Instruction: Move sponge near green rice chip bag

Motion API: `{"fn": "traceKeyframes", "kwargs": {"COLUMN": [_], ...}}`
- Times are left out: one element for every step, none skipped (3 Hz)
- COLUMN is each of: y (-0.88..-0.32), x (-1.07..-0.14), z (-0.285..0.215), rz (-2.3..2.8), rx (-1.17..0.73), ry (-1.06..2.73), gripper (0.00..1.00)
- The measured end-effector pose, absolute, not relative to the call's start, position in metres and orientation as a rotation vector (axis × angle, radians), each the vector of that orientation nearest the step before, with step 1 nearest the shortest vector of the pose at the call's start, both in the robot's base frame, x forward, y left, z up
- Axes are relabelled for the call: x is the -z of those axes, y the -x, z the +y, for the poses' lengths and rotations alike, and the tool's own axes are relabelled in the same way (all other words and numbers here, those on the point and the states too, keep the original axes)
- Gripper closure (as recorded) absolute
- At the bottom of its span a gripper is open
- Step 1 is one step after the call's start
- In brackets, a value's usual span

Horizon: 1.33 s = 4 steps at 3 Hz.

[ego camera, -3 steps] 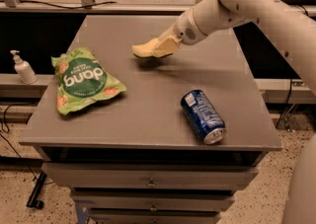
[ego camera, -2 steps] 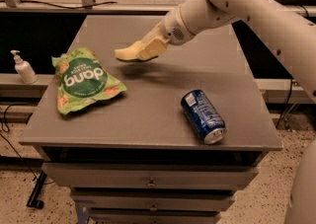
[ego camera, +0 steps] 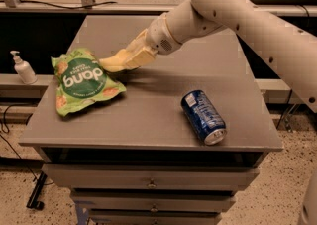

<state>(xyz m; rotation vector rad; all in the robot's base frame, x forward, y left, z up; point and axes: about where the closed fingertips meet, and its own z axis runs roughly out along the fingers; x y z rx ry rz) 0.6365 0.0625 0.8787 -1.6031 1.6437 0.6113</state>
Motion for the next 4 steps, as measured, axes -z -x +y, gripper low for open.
{"fn": "traceKeyframes", "kwargs": {"y": [-0.6356,-0.6374,-0.6364,-0.6339], "x": [-0.8725,-0.8699,-0.8680,-0.8666], "z": [0.0672,0.0639,0.0622,0.0619], "rz": [1.568,1.528,1.511,1.507], "rx": [-0.563,-0.519,-0.502,-0.497], "ry": [1.654,1.677,1.687,1.698], "gripper": [0.61,0.38,0.15,0.00]}}
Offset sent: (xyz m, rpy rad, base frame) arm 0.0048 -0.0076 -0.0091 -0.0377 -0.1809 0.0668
